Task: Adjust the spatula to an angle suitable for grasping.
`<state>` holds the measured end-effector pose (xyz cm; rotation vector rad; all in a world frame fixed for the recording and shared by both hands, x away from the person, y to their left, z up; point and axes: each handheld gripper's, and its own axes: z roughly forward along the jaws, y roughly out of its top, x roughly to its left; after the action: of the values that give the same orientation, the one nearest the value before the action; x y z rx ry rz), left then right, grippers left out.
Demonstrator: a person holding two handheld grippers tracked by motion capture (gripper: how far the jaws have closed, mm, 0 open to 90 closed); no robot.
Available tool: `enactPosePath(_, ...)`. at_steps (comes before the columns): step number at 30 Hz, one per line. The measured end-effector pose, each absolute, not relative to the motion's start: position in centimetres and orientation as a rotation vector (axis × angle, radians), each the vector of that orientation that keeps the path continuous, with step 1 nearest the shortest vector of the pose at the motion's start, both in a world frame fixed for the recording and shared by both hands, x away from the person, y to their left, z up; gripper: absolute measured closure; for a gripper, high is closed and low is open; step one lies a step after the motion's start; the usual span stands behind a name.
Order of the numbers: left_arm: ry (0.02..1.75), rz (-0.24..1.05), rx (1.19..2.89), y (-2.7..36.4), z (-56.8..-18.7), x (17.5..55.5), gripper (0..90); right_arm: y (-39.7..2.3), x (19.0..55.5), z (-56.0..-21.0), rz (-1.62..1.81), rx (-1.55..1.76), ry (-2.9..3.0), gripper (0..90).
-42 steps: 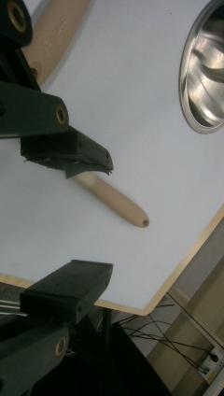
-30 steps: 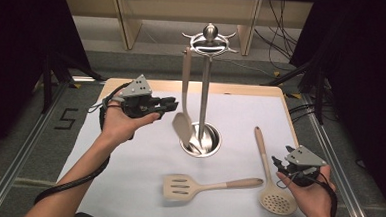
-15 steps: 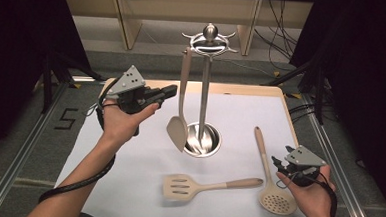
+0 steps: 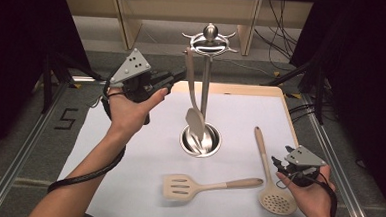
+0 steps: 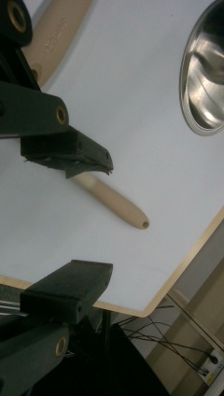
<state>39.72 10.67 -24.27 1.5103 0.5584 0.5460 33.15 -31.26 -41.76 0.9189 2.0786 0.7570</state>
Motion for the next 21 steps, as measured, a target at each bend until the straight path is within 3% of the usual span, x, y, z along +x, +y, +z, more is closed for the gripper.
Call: enactPosePath(21, 0.564, 0.59, 1.441, 10.0, -22.2, 40.2, 89.4, -31.3, 33.1, -41.7, 0.752, 0.921, 2.078, 44.5)
